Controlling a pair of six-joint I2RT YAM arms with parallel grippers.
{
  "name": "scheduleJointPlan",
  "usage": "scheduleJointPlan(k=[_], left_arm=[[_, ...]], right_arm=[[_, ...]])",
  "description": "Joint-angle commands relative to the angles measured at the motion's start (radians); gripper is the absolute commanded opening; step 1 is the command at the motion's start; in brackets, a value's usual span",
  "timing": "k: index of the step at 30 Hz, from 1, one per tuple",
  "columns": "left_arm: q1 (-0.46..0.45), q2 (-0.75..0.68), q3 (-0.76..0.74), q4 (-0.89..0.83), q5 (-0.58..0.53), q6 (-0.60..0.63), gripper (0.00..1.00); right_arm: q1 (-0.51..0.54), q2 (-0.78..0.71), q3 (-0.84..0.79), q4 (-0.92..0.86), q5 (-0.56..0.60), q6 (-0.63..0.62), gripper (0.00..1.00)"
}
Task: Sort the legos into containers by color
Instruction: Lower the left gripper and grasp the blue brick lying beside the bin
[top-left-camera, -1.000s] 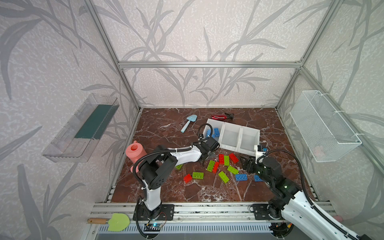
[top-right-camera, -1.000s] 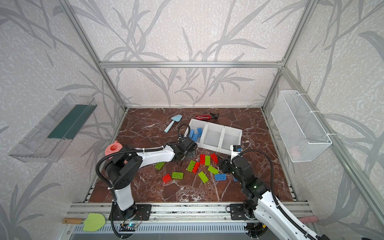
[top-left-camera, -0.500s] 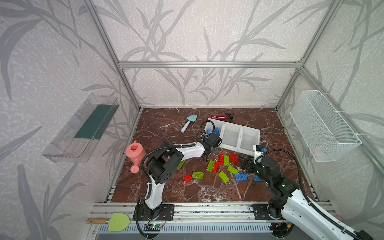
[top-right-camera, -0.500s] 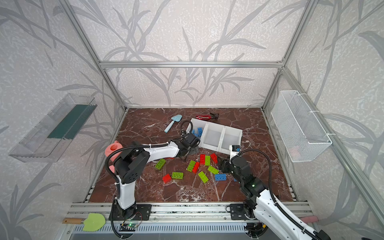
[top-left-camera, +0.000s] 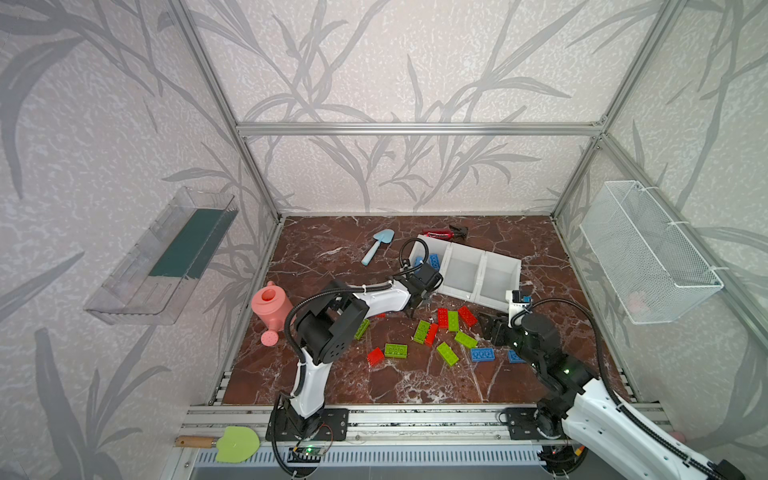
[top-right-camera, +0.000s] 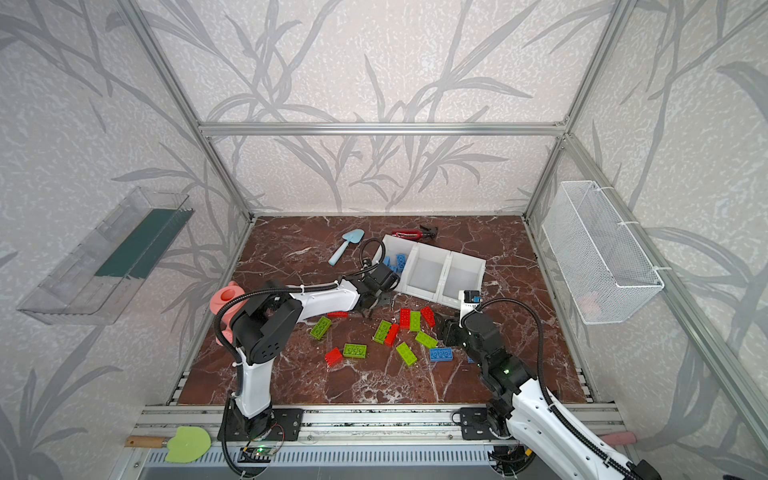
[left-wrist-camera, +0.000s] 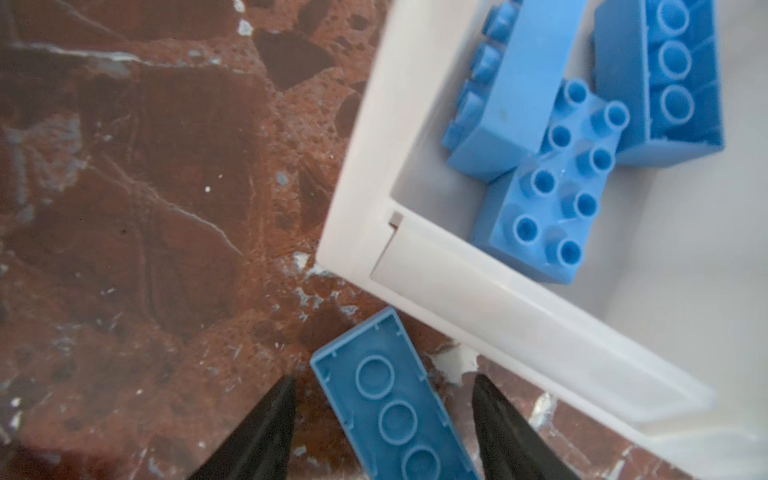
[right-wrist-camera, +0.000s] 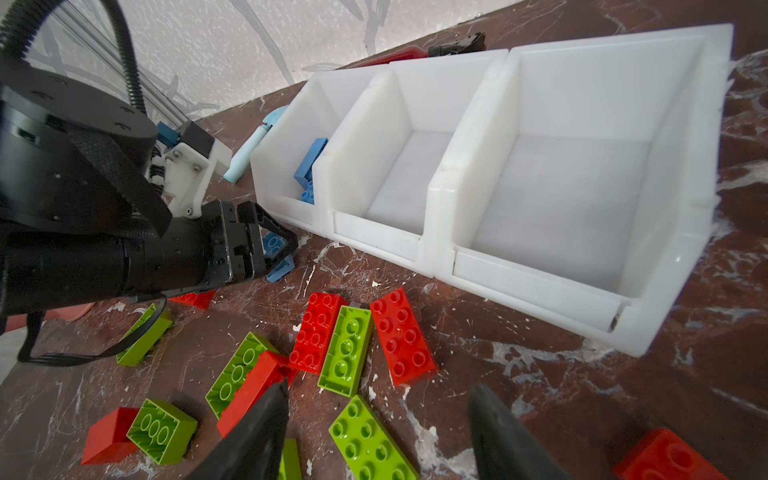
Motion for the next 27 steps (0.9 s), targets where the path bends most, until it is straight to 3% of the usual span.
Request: scheduleJointPlan(k=[1,3,16,27], left_arm=[[0.0,0.048,-0.011,-0.087,0.028,0.001,0.6],[-0.004,0.041,-0.019,-0.096,0.027,0.01,0.6],[-0.02,-0.027,-0.059,-0.159,-0.027,0.09,0.34],[-0.039,-0.142,-0.062,-0.181,-0.07,0.196,0.3]], right_arm=[[0.002,-0.011,-0.011,0.034,-0.004,-0.005,0.69],[0.002,-0.018,-0.012,0.033,-0.006,-0.002,0.69],[0.001,-0.058,-0.012,0.013,-0.015,0.006,0.69],[0.002,-0.109,-0.015,-0.021,-0.006,0.004,0.69]])
